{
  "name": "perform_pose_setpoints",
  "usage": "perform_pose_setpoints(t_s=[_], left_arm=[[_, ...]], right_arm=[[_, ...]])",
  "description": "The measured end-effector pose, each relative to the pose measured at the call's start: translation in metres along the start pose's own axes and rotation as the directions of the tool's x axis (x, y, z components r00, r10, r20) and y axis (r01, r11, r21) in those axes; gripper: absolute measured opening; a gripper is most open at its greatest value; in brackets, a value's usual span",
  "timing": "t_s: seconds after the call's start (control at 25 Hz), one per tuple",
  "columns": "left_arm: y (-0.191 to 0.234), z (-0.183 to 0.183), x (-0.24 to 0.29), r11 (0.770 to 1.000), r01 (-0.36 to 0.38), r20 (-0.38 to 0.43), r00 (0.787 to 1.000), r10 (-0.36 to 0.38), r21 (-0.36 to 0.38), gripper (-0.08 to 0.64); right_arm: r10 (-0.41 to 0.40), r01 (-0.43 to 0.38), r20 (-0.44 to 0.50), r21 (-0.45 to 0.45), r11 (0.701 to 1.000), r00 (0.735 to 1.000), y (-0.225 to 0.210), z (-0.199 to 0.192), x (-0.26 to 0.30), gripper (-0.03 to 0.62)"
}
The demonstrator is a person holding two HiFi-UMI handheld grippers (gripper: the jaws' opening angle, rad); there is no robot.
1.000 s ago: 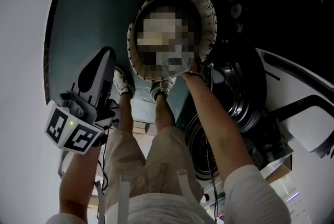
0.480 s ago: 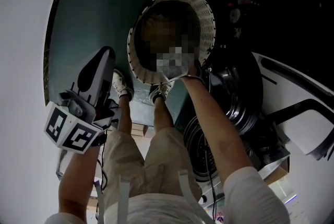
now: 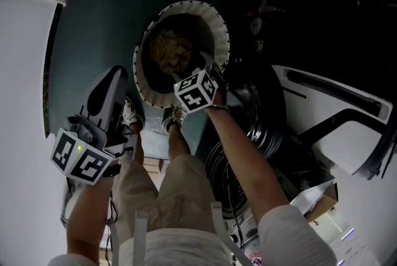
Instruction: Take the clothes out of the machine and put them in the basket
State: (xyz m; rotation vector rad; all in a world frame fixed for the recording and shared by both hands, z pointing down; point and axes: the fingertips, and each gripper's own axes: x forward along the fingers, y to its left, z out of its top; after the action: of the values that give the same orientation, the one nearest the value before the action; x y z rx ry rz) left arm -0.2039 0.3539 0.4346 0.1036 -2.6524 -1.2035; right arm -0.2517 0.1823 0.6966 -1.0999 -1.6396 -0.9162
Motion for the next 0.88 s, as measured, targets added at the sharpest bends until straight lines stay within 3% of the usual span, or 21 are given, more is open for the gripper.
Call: perform_pose_setpoints(t_s=[0.08,0.16,0.32,0.4,0.56,0.72,0.88], left_arm=[[-0.016,0.007,0.002,1.0,0.018,0.013,1.0,-0.018,0.004,0.014],[-0.031,0.014,0.001,0.999,0.033,0.017,0.999,-0.033,0.011,0.014],[-0.057,0.026,-0.005,0.999,0.043,0.032,0.999,-0.044,0.025,0.014],[-0.07,0.033,-0.01,0.999,0.036,0.051,0.998,-0.037,0.022,0.014],[-0.099,0.047,-0.025,0.999,0.032,0.08,0.996,-0.033,0.011,0.014],[-0.131,0.069,-0.036,0.998,0.05,0.105,0.993,-0.053,0.032,0.014],[-0.157,0.094,-0.046,0.997,0.05,0.134,0.989,-0.057,0.057,0.014]], right_arm=[[-0.017,0.017,0.026,0.025,1.0,1.0,-0.009,0.002,-0.021,0.414],[-0.041,0.038,0.057,0.06,0.997,0.998,-0.017,0.007,-0.045,0.268],[-0.071,0.059,0.112,0.1,0.993,0.991,-0.025,0.013,-0.09,0.179],[-0.054,0.041,0.113,0.122,0.992,0.992,-0.024,0.01,-0.11,0.038],[-0.012,-0.009,0.127,0.168,0.986,0.992,-0.017,0.005,-0.154,0.012],[-0.066,0.021,0.198,0.223,0.975,0.978,-0.035,0.01,-0.209,0.012],[-0.135,0.072,0.28,0.222,0.972,0.95,-0.051,0.022,-0.267,0.011]])
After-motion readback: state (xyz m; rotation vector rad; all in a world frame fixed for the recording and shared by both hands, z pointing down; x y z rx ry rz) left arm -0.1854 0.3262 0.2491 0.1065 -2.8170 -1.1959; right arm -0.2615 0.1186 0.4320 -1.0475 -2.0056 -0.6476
